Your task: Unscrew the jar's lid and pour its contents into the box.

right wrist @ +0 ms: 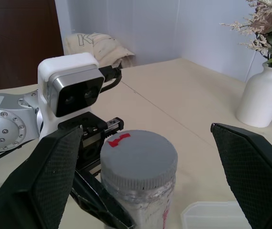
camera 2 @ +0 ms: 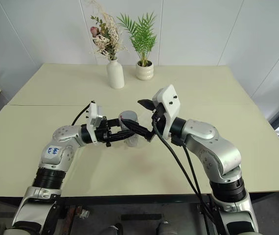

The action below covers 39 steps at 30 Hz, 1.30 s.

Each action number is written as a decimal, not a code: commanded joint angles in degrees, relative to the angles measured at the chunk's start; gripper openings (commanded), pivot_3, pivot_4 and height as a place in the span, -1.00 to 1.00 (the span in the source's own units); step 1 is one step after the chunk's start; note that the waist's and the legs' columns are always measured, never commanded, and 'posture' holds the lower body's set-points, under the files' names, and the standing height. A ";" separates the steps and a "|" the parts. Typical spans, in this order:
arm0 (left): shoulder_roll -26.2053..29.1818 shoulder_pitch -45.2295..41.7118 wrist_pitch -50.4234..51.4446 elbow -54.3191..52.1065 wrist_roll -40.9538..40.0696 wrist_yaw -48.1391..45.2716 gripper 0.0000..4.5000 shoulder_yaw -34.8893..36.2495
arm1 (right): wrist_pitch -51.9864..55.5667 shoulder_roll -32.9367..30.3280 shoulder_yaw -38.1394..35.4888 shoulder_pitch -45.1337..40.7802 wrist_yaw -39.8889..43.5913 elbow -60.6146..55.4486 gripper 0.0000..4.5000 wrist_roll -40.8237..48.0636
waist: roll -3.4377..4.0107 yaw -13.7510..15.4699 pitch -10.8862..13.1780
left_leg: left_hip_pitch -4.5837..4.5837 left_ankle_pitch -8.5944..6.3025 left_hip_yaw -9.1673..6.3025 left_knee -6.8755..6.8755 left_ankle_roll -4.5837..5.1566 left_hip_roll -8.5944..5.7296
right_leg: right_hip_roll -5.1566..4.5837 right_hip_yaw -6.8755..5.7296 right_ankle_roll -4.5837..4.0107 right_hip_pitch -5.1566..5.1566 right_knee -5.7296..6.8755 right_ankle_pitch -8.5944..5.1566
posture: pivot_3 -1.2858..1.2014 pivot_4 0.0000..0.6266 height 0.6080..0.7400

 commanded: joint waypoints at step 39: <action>0.69 0.67 -1.27 -5.45 -0.69 1.77 -0.04 -1.72 | 2.10 2.19 4.55 -6.02 0.24 4.94 1.00 -4.11 | 0.00 -0.03 0.00 | -0.01 -0.01 0.01 -0.06 0.00 0.02 | 0.00 -0.01 -0.43 -0.01 -0.07 -0.23 | 0.03 -0.52 1.00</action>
